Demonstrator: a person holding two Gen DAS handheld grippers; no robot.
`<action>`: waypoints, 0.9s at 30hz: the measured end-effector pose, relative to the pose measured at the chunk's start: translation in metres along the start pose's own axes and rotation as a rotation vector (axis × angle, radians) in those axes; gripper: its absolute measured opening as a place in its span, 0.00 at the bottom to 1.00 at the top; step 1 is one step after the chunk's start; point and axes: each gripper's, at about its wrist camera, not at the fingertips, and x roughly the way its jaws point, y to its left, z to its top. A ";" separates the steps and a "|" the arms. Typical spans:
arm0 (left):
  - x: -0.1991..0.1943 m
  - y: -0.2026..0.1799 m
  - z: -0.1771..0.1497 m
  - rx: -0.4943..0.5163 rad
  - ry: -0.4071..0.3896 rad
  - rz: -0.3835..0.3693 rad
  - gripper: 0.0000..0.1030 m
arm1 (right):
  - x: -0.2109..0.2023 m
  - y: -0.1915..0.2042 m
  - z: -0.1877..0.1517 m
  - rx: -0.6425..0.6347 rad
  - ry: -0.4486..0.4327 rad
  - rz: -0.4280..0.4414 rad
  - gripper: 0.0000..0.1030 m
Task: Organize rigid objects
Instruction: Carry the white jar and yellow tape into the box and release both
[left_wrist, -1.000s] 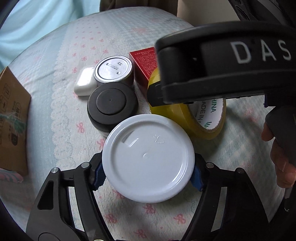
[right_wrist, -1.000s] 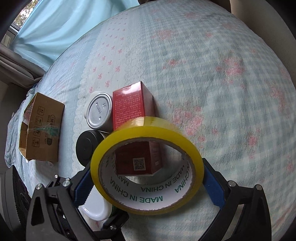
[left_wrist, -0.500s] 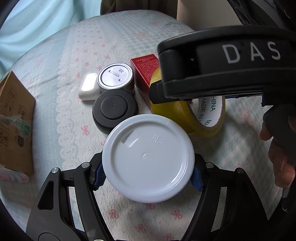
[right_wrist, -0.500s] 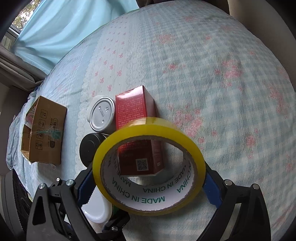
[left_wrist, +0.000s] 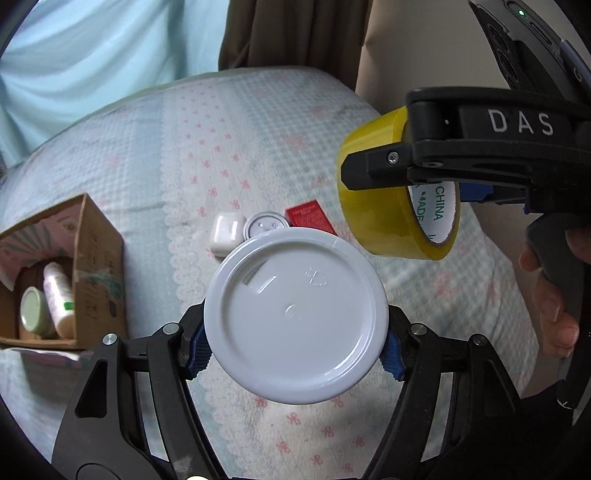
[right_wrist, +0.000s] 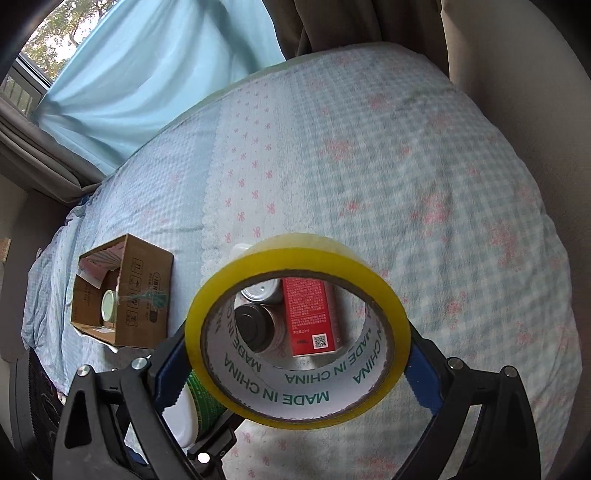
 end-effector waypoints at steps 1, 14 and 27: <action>-0.014 0.002 0.005 -0.007 -0.011 -0.001 0.66 | -0.009 0.007 0.003 -0.001 -0.009 -0.002 0.93; -0.168 0.121 0.056 -0.093 -0.117 0.000 0.66 | -0.111 0.133 0.023 0.029 -0.124 -0.032 0.93; -0.225 0.315 0.043 -0.165 -0.064 0.052 0.66 | -0.077 0.291 0.013 0.029 -0.111 -0.016 0.93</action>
